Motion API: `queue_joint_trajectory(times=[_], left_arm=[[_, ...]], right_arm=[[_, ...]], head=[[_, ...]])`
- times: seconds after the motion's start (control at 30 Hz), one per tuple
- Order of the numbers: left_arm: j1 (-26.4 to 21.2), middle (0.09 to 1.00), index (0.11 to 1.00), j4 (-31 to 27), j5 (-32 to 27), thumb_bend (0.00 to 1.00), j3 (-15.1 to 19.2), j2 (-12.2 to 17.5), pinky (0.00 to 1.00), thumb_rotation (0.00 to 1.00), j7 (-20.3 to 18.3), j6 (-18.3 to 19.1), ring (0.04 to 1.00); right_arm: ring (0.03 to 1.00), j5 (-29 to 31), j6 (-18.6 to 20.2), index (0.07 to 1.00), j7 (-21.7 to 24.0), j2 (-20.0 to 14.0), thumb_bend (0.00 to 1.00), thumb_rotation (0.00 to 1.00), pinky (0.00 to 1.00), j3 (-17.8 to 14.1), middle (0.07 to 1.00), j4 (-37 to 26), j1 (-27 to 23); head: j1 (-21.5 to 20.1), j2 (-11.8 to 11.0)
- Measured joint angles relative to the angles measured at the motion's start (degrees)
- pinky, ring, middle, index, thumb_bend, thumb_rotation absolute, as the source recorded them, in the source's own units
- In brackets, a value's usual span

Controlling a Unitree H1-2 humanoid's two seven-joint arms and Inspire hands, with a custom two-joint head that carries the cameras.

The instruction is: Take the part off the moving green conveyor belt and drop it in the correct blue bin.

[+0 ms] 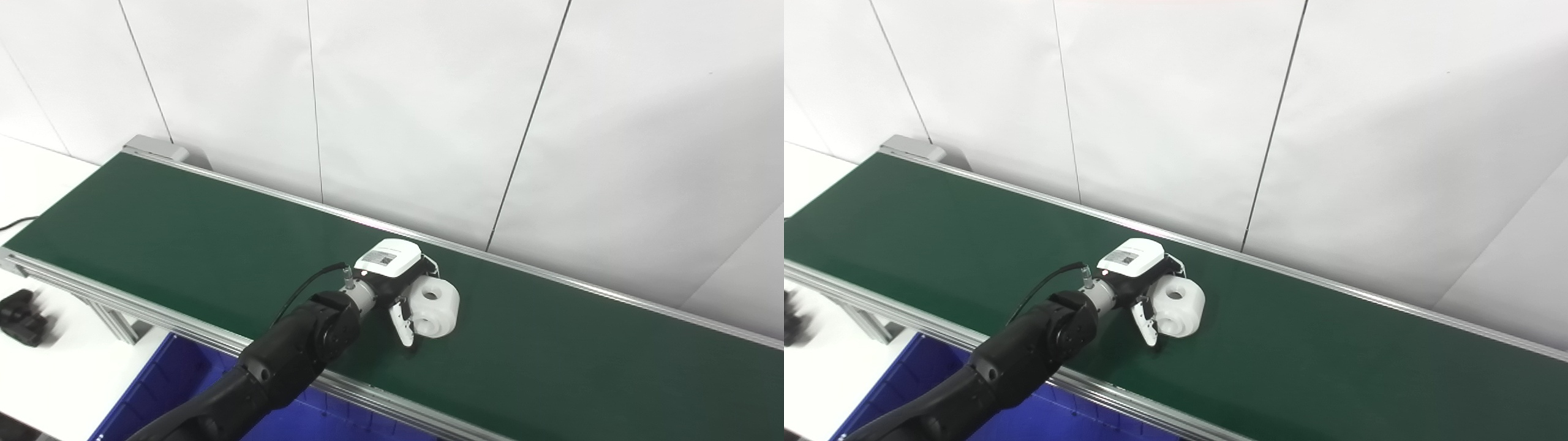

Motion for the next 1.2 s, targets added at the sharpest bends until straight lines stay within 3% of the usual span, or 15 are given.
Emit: queue_joint_trajectory(times=[0.23, 0.33, 0.53, 0.6, 0.67, 0.8, 0.9, 1.0, 1.2], left_arm=[[0.0, 0.436, 0.529, -0.7, -1.2, 0.52, 0.1, 0.0, 0.32, 0.00, -1.1, 0.6, 0.388], [1.2, 0.441, 0.532, -4.0, -2.0, 0.52, 0.9, 0.4, 0.34, 0.00, -3.8, 2.4, 0.400], [6.0, 0.448, 0.529, -17.8, -2.6, 0.52, 3.4, 2.3, 0.32, 0.00, -8.4, 5.9, 0.400], [7.1, 0.459, 0.522, -23.5, -3.2, 0.52, 4.5, 3.3, 0.36, 0.00, -10.1, 6.8, 0.432], [8.2, 0.468, 0.516, -28.7, -3.5, 0.52, 5.3, 4.5, 0.39, 0.00, -12.2, 7.9, 0.452], [12.1, 0.480, 0.502, -38.4, -3.8, 0.52, 7.7, 6.6, 0.39, 0.00, -16.6, 10.9, 0.460], [16.0, 0.472, 0.513, -43.8, -4.6, 0.52, 9.2, 7.6, 0.36, 0.00, -19.6, 12.6, 0.439], [20.1, 0.474, 0.507, -47.3, -4.7, 0.52, 10.9, 8.4, 0.38, 0.00, -20.7, 13.2, 0.453], [29.8, 0.458, 0.524, -51.7, -4.6, 0.52, 13.4, 8.8, 0.36, 0.00, -21.9, 13.4, 0.432]], right_arm=[[0.910, 0.0, 0.0, 0.974, 0.4, 0.1, 0.88, 0.96, 0.89, -0.1, 0.954, 0.0, 0.0], [0.907, 0.0, 0.0, 0.974, 0.6, 0.2, 0.88, 0.96, 0.89, -0.2, 0.955, 0.1, 0.0], [0.901, 0.1, 0.0, 0.982, 0.9, 0.2, 0.89, 0.96, 0.90, -0.3, 0.965, -0.2, 0.0], [0.906, 0.2, 0.1, 0.988, 1.0, 0.2, 0.88, 0.97, 0.91, -0.4, 0.968, -1.0, 0.2], [0.914, 0.2, 0.2, 0.993, 1.3, 0.0, 0.88, 0.98, 0.92, -0.4, 0.973, -2.4, 0.3], [0.929, 0.4, 1.3, 1.000, 2.0, -0.2, 0.87, 0.99, 0.94, -0.7, 0.981, -5.2, 0.6], [0.930, 1.1, 2.7, 1.000, 2.7, -0.6, 0.88, 1.00, 0.95, -1.0, 0.981, -7.1, 1.1], [0.929, 1.4, 3.8, 1.000, 3.1, -1.0, 0.87, 1.00, 0.95, -1.4, 0.978, -8.8, 1.9], [0.909, 2.6, 6.5, 0.996, 3.8, -2.6, 0.87, 0.99, 0.92, -2.8, 0.959, -12.6, 3.0]], head=[[-0.2, 0.2], [-0.2, 0.2], [0.7, 3.1], [1.2, 5.3], [1.2, 5.4], [3.3, 9.0], [4.4, 10.3], [5.4, 12.6], [8.9, 14.6]])
